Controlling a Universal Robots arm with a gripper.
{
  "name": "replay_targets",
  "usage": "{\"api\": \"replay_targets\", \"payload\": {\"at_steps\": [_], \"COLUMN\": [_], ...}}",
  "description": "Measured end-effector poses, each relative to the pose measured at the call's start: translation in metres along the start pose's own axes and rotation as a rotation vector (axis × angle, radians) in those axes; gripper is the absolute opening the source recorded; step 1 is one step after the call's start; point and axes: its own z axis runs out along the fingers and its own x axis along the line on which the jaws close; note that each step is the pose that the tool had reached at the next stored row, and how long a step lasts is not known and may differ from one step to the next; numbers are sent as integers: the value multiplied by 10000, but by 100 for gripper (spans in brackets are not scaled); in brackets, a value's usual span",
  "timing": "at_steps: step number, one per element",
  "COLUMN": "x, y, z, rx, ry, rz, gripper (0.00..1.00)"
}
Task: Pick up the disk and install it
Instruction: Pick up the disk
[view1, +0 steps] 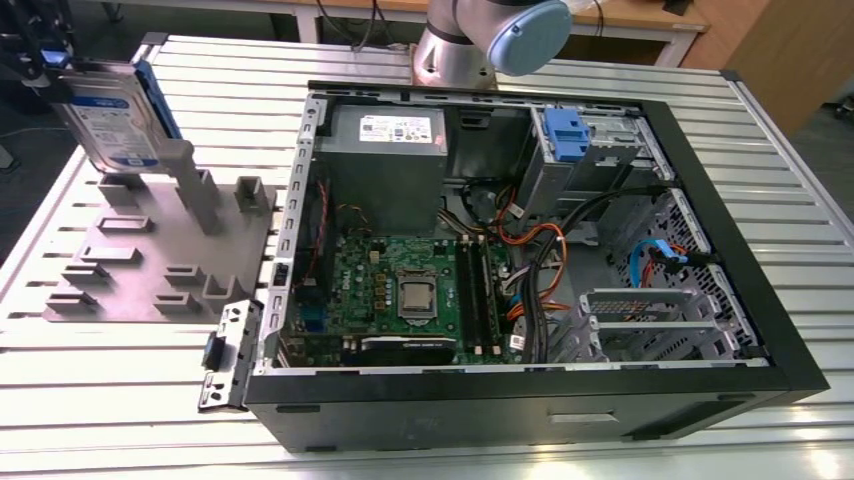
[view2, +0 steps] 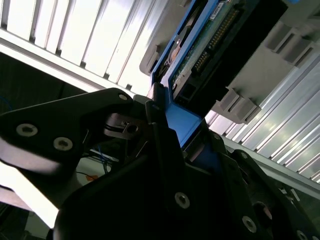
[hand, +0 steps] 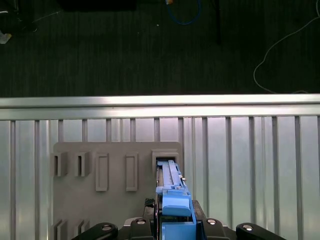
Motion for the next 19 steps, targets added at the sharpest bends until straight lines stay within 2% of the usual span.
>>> {"api": "replay_targets", "payload": {"at_steps": [16, 19], "x": [-3, -4], "y": [1, 0], "z": [-127, -134], "rx": [0, 2], "ry": [0, -2], "rz": [-1, 0], "gripper": [37, 37]}}
